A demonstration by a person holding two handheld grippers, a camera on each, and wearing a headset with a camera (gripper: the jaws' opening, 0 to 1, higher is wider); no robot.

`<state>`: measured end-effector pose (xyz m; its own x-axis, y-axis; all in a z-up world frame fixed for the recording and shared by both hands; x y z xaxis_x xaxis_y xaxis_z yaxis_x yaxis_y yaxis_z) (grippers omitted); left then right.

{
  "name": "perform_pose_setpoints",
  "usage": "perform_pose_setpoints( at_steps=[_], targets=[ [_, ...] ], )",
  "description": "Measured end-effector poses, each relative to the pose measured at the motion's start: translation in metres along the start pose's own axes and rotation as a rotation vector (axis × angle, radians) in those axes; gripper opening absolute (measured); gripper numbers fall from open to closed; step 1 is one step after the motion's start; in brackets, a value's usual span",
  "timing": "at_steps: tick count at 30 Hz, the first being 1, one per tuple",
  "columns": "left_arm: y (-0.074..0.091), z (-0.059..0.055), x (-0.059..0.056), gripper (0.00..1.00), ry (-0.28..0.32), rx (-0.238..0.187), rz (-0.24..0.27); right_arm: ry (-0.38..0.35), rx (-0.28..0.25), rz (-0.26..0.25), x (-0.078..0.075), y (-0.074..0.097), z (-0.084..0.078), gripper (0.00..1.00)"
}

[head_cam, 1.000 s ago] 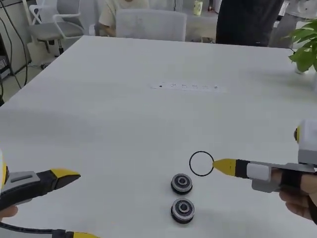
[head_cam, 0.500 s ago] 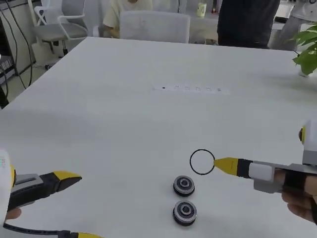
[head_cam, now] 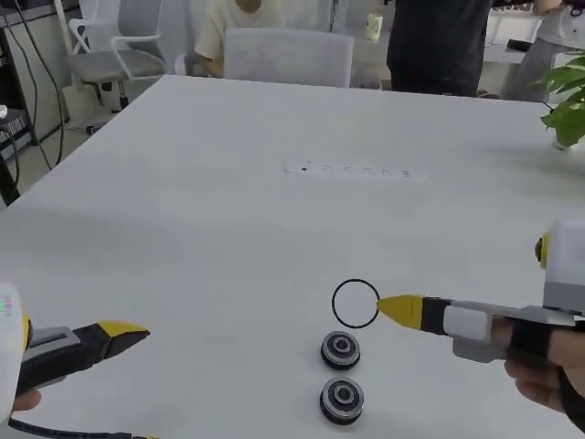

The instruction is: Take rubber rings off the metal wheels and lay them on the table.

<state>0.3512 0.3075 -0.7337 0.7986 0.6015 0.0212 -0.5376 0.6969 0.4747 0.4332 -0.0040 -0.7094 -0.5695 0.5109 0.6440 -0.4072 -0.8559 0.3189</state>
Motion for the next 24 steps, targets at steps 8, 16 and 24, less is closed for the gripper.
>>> perform_pose_setpoints(
  at_steps=[8,16,24],
  targets=[
    [0.001,0.001,-0.001,0.79,-0.024,0.022,0.01,0.001,0.008,0.027,0.005,-0.006,0.004,0.0],
    [0.0,0.001,-0.003,0.78,-0.032,0.034,0.003,0.041,0.026,0.06,0.021,-0.014,0.01,0.0],
    [0.0,0.0,-0.003,0.78,-0.034,0.039,0.001,0.07,0.047,0.129,0.042,-0.038,0.019,0.0]
  ],
)
Point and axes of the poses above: the centre of the closed fingertips' face, and the gripper's own axes: y roughly backward along the fingers, x roughly to its left, z roughly out of its top, the point moved 10 cm from there along y, roughly backward along the fingers, and after that the axes turned 5 degrees about -y, right-handed, at the moved point
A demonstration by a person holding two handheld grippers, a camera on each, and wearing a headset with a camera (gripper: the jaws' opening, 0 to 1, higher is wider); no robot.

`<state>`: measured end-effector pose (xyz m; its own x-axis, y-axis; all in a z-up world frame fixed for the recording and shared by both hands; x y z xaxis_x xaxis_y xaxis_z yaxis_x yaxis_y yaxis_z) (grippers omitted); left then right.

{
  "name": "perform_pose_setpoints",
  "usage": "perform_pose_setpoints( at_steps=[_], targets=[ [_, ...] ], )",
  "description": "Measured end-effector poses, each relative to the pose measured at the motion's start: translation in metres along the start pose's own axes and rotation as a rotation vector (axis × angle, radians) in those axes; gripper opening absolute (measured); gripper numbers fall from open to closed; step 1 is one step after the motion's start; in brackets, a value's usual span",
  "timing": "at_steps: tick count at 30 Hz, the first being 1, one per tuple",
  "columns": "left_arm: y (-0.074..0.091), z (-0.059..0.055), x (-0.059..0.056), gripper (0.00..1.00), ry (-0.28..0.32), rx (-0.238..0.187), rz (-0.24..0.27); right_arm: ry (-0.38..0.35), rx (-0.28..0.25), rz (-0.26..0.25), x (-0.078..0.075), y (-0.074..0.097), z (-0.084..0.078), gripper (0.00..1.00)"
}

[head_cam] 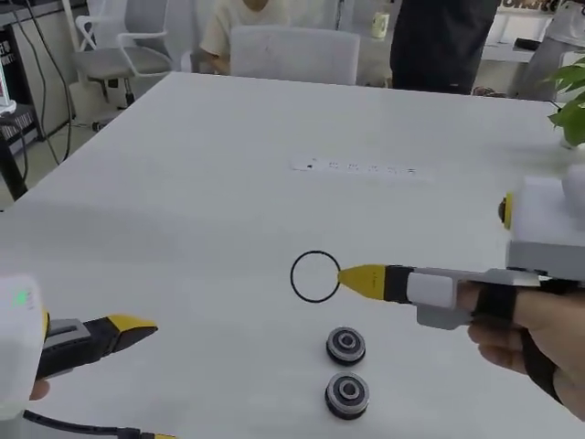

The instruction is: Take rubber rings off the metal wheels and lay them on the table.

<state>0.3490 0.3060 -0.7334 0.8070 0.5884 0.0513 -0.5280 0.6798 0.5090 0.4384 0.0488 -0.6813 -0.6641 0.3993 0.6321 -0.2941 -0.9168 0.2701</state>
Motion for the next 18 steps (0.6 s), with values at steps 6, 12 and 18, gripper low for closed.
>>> perform_pose_setpoints(
  at_steps=[6,12,18],
  targets=[
    [0.001,0.0,0.0,0.77,-0.004,0.006,0.005,0.021,0.03,0.03,0.009,-0.021,0.004,0.0],
    [0.0,-0.001,0.0,0.77,-0.002,0.011,0.002,0.003,0.039,0.079,0.016,-0.039,0.003,0.0],
    [0.0,0.0,0.001,0.77,0.006,0.006,0.009,0.0,0.094,0.08,0.012,-0.054,-0.006,0.0]
  ],
)
Point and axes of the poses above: the centre of the closed fingertips' face, and the gripper's own axes: y roughly backward along the fingers, x roughly to its left, z roughly out of its top, the point moved 10 cm from there along y, roughly backward along the fingers, and after that the axes turned 5 degrees about -y, right-handed, at the moved point
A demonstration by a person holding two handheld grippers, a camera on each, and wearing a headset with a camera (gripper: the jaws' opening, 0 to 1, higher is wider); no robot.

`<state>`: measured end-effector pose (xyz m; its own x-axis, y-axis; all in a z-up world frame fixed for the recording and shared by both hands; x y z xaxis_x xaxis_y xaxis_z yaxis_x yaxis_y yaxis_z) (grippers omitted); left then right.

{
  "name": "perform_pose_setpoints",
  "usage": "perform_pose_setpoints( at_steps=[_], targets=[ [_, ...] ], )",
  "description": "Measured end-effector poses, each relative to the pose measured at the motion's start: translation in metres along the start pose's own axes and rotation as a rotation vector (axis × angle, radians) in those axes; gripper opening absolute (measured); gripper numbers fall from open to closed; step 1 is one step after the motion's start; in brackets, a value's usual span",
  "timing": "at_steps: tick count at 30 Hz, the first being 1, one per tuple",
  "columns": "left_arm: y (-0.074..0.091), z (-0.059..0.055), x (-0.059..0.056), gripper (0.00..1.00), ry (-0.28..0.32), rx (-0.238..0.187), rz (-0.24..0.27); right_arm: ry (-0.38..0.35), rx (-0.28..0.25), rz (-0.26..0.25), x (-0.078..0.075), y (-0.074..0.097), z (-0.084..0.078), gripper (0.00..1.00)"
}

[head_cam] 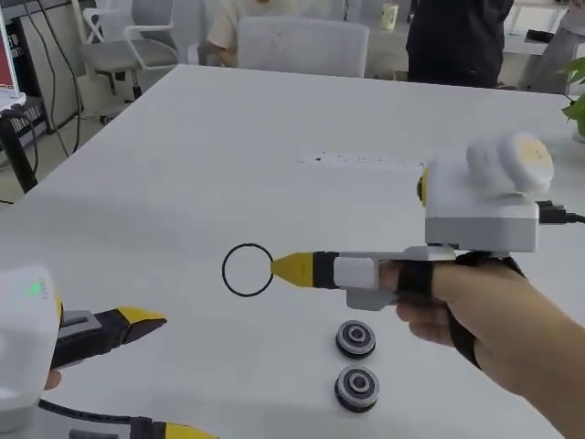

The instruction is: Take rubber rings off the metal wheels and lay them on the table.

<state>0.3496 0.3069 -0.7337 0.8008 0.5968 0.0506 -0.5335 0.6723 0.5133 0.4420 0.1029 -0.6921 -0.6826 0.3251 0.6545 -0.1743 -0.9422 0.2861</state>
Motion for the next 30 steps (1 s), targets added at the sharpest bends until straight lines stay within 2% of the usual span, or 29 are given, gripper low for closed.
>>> perform_pose_setpoints(
  at_steps=[7,14,23,30],
  targets=[
    [0.0,0.0,0.001,0.77,0.006,-0.005,0.001,-0.045,0.047,-0.015,-0.013,-0.011,-0.012,0.0],
    [-0.001,-0.001,0.0,0.77,0.008,0.005,-0.006,-0.107,0.102,-0.055,-0.03,-0.018,-0.036,0.0],
    [0.0,-0.002,0.0,0.77,0.007,0.021,-0.004,-0.103,0.187,-0.108,-0.045,-0.022,-0.057,0.0],
    [0.0,-0.003,0.0,0.77,0.006,0.037,-0.002,-0.124,0.175,-0.136,-0.051,-0.021,-0.06,0.0]
  ],
)
Point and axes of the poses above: the centre of the closed fingertips' face, and the gripper's own axes: y roughly backward along the fingers, x roughly to its left, z roughly out of its top, the point moved 10 cm from there along y, roughly backward along the fingers, and after that the axes turned 5 degrees about -y, right-handed, at the moved point
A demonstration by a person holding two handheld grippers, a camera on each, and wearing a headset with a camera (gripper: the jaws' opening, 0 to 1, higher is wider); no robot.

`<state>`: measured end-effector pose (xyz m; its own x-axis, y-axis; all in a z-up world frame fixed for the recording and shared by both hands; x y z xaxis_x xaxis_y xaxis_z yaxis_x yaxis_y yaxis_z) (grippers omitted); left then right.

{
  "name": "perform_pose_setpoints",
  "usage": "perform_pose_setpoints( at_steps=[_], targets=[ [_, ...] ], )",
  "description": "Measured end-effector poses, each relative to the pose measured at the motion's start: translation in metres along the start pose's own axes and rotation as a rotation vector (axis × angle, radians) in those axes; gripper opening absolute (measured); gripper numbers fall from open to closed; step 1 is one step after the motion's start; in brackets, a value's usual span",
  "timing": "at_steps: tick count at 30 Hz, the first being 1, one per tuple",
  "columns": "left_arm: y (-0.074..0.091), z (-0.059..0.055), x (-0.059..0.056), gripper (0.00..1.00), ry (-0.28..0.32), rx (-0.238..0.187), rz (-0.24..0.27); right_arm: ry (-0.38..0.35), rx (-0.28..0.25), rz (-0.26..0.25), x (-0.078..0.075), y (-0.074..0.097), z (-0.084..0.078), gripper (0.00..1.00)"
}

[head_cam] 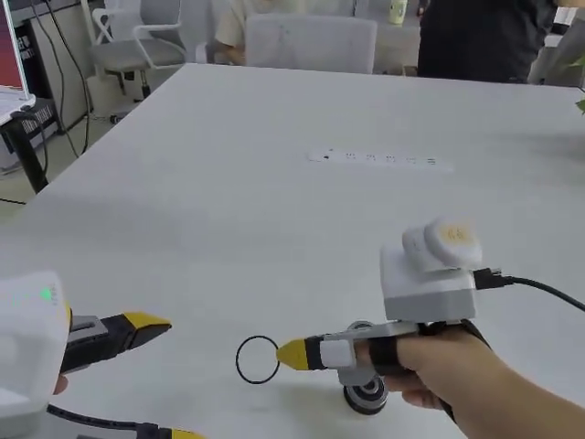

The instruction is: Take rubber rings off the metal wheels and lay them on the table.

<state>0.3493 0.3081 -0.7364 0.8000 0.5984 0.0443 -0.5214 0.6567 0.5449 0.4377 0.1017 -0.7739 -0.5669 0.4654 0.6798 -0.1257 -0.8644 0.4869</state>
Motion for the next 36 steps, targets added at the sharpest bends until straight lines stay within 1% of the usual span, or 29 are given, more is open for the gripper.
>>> perform_pose_setpoints(
  at_steps=[3,8,12,20,23,36],
  targets=[
    [0.0,0.0,0.0,0.77,-0.001,0.004,0.0,0.008,0.008,-0.03,-0.002,-0.003,-0.003,0.0],
    [0.001,-0.001,0.0,0.77,0.006,0.005,0.006,0.017,0.004,-0.05,-0.004,-0.004,-0.004,0.0],
    [0.001,-0.002,0.0,0.77,0.006,0.009,0.006,0.017,0.011,-0.054,-0.006,-0.005,-0.006,0.0],
    [0.0,-0.002,0.0,0.77,0.006,0.013,0.001,0.058,0.038,-0.078,-0.007,-0.009,-0.01,0.0],
    [0.0,-0.002,0.0,0.77,0.007,0.012,0.001,0.074,0.05,-0.077,-0.006,-0.01,-0.011,0.0],
    [0.0,-0.001,-0.001,0.77,0.004,0.016,-0.002,0.078,0.055,-0.09,-0.009,-0.01,-0.012,0.0]
  ],
)
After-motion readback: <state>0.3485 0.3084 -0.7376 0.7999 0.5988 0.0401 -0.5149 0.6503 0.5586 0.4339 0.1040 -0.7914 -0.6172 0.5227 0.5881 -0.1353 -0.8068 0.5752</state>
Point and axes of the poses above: the centre of the closed fingertips' face, and the gripper's own axes: y roughly backward along the fingers, x roughly to its left, z roughly out of its top, the point moved 10 cm from there along y, roughly backward along the fingers, and after that the axes turned 5 degrees about -y, right-handed, at the moved point
